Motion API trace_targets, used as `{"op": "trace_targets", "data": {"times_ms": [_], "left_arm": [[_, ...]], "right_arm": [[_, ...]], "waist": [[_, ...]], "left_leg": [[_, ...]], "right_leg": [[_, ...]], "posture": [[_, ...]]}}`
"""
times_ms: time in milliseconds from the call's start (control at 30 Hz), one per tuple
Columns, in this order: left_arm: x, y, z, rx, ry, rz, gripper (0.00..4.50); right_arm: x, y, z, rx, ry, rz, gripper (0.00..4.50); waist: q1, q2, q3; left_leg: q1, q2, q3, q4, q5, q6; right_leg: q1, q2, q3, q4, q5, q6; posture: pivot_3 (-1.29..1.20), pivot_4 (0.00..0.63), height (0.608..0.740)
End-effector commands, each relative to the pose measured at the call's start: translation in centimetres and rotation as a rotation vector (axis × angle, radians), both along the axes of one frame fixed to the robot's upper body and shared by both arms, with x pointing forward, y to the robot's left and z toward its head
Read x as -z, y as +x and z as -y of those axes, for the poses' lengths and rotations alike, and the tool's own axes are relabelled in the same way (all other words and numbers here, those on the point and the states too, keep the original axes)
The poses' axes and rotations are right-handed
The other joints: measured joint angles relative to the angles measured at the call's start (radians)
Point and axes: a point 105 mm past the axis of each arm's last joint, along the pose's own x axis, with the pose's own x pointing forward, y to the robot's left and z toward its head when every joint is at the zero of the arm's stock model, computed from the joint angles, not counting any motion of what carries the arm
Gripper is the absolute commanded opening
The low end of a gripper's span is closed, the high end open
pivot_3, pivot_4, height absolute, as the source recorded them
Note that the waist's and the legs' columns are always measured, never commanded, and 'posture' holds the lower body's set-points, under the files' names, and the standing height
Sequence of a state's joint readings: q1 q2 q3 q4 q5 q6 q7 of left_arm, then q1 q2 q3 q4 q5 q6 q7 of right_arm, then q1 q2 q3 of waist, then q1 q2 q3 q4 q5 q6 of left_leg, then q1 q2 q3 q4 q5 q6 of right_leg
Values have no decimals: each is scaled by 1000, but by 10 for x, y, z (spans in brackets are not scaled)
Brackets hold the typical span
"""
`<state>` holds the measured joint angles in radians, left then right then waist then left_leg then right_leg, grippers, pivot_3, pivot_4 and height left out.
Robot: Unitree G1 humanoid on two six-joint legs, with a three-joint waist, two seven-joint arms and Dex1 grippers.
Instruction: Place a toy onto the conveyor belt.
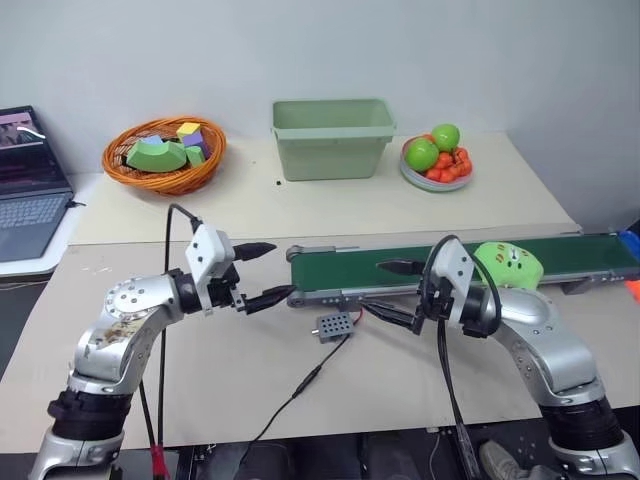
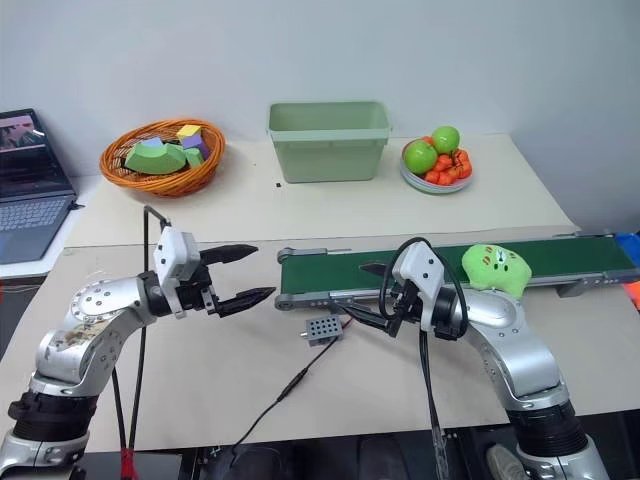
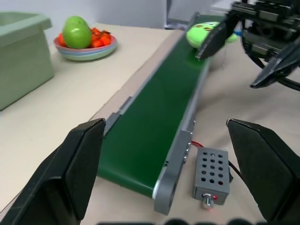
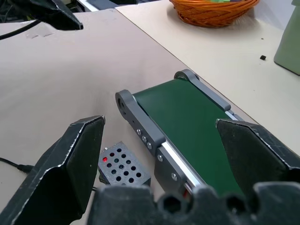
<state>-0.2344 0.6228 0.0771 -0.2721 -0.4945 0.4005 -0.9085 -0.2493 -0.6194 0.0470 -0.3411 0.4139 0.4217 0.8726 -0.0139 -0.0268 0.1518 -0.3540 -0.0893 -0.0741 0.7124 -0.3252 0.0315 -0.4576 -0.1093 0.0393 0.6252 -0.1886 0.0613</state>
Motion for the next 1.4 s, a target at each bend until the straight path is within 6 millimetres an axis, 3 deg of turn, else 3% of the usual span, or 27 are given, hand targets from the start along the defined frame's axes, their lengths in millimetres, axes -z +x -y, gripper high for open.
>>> {"op": "trace_targets", "data": {"times_ms": [33, 1400], "left_arm": [[-14, -4, -7, -41, -55, 43, 4424], [-12, -11, 5, 0, -67, 30, 4424]], "right_arm": [[-11, -3, 3, -4, 5, 41, 4500], [-7, 3, 0, -31, -5, 38, 4500]], "waist": [[1, 0, 0], [2, 0, 0]], "left_leg": [[0, 0, 0, 0, 0, 0], [0, 0, 0, 0, 0, 0]], "right_leg": [[0, 0, 0, 0, 0, 0], [0, 0, 0, 0, 0, 0]], "posture": [[0, 150, 728], [0, 150, 728]]}}
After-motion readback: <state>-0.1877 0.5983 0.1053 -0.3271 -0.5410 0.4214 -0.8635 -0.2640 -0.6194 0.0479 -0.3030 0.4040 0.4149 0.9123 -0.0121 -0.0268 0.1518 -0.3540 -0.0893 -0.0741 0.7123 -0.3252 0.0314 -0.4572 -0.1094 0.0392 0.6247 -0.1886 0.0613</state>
